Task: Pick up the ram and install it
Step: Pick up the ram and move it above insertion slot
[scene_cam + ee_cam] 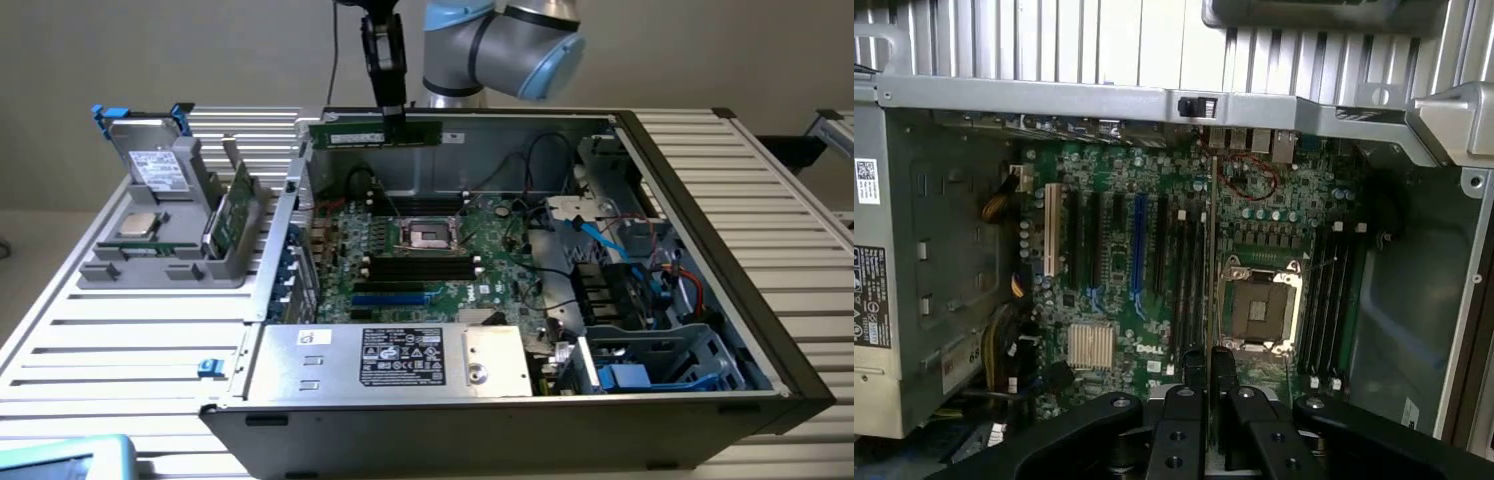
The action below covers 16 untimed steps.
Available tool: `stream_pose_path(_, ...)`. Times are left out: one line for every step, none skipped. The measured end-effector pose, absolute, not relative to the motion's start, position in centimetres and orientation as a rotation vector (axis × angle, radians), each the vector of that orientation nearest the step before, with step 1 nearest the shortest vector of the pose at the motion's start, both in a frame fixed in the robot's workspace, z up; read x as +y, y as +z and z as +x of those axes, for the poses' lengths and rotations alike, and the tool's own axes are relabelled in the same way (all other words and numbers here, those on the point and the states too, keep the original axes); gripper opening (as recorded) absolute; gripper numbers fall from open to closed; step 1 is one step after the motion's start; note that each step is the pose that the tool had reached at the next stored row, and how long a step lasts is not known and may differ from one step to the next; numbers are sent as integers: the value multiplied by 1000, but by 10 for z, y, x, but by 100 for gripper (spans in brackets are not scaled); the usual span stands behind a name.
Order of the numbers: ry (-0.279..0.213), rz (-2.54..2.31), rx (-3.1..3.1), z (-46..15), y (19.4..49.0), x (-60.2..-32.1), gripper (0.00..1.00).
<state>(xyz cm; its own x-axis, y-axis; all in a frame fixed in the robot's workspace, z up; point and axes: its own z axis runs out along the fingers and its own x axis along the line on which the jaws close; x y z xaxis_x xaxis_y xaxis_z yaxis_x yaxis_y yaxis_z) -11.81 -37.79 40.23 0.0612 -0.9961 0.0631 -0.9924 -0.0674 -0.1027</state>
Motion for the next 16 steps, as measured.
stream_pose_path(-181, -2265, 2123, -115, 402, -378, 14)
stream_pose_path(-181, -2265, 2123, -112, 402, -377, 14)
stream_pose_path(-181, -2265, 2123, -108, 402, -377, 14)
stream_pose_path(-181, -2265, 2123, -105, 402, -377, 14)
stream_pose_path(-181, -2264, 2124, -103, 402, -377, 14)
stream_pose_path(-181, -2263, 2125, -102, 402, -376, 14)
stream_pose_path(-181, -2262, 2127, -100, 402, -375, 14)
stream_pose_path(-181, -2259, 2130, -99, 402, -375, 14)
stream_pose_path(-182, -2255, 2134, -99, 402, -374, 14)
stream_pose_path(-182, -2251, 2139, -98, 402, -374, 14)
stream_pose_path(-182, -2247, 2143, -98, 402, -374, 14)
stream_pose_path(-182, -2244, 2146, -97, 402, -373, 14)
stream_pose_path(-182, -2241, 2150, -96, 401, -373, 14)
stream_pose_path(-182, -2239, 2152, -95, 401, -372, 14)
stream_pose_path(-182, -2238, 2153, -94, 401, -371, 14)
stream_pose_path(-183, -2237, 2155, -92, 400, -370, 14)
